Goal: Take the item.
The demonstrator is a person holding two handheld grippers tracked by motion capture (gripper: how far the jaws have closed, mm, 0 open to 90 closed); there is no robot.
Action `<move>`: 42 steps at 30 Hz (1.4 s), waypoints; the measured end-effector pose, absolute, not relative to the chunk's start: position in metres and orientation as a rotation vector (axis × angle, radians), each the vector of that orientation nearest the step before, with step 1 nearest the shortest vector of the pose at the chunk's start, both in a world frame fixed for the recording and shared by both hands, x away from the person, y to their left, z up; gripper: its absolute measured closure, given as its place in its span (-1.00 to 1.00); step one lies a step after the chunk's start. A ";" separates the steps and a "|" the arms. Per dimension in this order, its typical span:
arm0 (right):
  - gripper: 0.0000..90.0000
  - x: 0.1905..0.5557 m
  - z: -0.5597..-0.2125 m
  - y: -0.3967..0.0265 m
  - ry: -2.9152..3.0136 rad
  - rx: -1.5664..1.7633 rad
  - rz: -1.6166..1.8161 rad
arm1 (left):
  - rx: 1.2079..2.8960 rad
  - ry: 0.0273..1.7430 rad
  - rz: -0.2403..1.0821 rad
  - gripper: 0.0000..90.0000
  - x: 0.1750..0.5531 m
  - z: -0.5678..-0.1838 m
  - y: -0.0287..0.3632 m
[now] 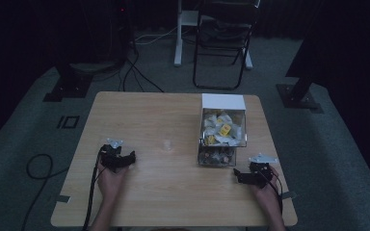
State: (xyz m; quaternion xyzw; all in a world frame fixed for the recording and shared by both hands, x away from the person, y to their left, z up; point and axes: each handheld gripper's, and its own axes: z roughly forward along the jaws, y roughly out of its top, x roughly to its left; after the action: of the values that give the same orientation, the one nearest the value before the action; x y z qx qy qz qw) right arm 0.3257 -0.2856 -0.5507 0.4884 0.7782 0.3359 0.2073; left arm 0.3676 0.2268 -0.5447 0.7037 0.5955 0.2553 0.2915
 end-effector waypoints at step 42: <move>-0.72 0.326 -0.551 -0.286 2.166 1.360 0.935 | 1.921 1.474 0.629 -0.15 0.351 -0.525 0.207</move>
State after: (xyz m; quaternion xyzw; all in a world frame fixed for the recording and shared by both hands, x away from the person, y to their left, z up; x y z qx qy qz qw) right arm 0.3257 -0.2855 -0.5507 0.4886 0.7780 0.3359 0.2075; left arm 0.3510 0.2075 -0.5245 0.7290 0.5592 0.2386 0.3145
